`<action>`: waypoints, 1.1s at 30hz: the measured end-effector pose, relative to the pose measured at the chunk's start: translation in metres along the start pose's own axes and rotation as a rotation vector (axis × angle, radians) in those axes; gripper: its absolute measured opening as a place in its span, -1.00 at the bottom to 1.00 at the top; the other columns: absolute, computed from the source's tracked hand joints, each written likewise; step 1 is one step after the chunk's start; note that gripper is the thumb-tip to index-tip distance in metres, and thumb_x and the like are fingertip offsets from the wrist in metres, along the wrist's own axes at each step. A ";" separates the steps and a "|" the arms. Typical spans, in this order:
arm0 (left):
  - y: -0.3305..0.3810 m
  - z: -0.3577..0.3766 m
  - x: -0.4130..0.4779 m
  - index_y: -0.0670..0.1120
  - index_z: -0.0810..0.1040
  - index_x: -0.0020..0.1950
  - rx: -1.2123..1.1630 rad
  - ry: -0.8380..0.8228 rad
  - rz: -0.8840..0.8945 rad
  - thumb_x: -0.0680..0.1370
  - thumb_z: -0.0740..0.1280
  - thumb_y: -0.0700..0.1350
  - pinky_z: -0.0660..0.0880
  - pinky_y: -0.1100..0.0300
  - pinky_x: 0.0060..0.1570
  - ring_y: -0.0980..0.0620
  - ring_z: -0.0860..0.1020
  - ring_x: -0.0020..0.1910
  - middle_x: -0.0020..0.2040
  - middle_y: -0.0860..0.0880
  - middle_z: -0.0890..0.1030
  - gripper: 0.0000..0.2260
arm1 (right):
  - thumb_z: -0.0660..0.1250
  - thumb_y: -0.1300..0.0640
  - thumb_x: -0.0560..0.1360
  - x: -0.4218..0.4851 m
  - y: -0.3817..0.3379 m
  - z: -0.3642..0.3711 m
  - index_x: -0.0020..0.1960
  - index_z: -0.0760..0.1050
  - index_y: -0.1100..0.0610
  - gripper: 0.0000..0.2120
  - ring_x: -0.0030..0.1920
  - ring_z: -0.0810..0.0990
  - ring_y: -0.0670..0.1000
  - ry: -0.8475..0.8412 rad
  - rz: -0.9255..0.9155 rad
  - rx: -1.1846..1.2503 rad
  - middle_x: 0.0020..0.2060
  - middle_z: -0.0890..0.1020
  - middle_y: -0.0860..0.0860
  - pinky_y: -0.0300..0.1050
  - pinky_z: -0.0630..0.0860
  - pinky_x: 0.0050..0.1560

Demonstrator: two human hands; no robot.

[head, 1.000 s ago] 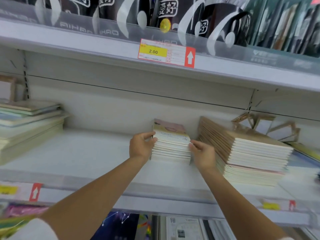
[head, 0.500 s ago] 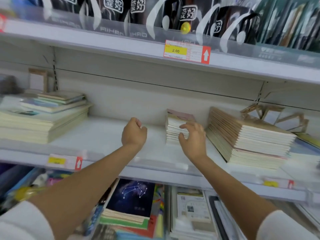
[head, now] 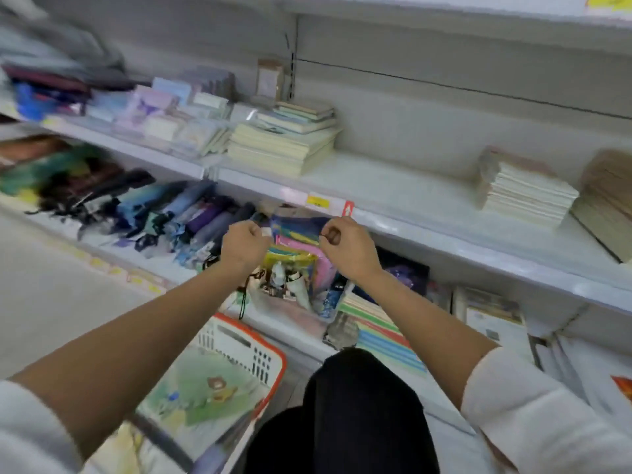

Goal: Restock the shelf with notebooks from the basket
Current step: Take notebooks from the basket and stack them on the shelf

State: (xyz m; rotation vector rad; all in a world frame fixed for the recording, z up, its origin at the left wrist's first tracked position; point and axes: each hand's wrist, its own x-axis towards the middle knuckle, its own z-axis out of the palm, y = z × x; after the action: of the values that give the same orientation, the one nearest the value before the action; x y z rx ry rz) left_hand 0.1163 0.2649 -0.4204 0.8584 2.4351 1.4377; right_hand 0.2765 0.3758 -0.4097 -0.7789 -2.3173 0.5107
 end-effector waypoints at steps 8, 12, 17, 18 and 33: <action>-0.145 -0.077 -0.039 -0.09 0.33 -0.42 -0.014 0.020 -0.363 0.44 0.33 -0.29 0.31 0.19 -0.30 -0.08 0.34 -0.38 -0.40 -0.11 0.37 -0.71 | 0.36 0.17 0.44 -0.050 -0.059 0.147 -0.20 0.59 0.14 -0.93 -0.21 0.58 0.06 -0.492 0.010 0.079 -0.25 0.63 0.04 0.08 0.56 -0.11; -0.205 -0.092 -0.060 -0.15 0.47 -0.30 0.026 0.028 -0.512 0.44 0.33 -0.26 0.35 0.20 -0.33 -0.03 0.39 -0.42 -0.37 -0.10 0.44 -0.87 | 0.40 0.12 0.46 -0.076 -0.055 0.199 -0.12 0.56 0.09 -0.95 -0.16 0.57 0.08 -0.806 0.022 0.007 -0.15 0.56 -0.03 0.07 0.57 -0.03; -0.271 -0.097 -0.091 -0.19 0.50 -0.16 0.037 -0.036 -0.711 0.46 0.36 -0.27 0.39 0.18 -0.32 -0.08 0.47 -0.33 -0.30 -0.14 0.48 -0.95 | 0.38 0.06 0.49 -0.103 -0.039 0.242 0.13 0.55 0.14 -0.74 0.02 0.56 0.00 -1.029 0.004 -0.156 0.42 0.36 -0.01 -0.09 0.47 -0.10; -0.283 -0.097 -0.096 -0.22 0.48 -0.19 0.016 -0.049 -0.766 0.45 0.35 -0.29 0.36 0.21 -0.40 -0.07 0.43 -0.41 -0.36 -0.13 0.45 -0.94 | 0.37 0.03 0.50 -0.108 -0.039 0.248 0.18 0.54 0.15 -0.69 0.12 0.55 0.05 -1.039 0.034 -0.160 0.36 0.44 0.03 -0.07 0.48 0.00; -0.339 -0.060 -0.111 -0.19 0.41 -0.16 -0.532 -0.140 -1.159 0.57 0.17 -0.25 0.45 0.19 -0.36 -0.05 0.46 -0.34 -0.28 -0.15 0.48 -0.88 | 0.01 0.24 0.64 -0.195 -0.025 0.300 0.58 -0.10 0.13 -0.44 0.56 -0.17 0.11 -1.283 0.053 -0.153 0.57 -0.15 0.08 0.01 -0.10 0.53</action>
State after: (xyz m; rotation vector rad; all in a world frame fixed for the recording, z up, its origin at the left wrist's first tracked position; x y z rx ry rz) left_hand 0.0505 0.0347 -0.6913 -0.4997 1.6909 1.2857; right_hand 0.1866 0.1854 -0.7003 -0.6454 -3.5294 1.0877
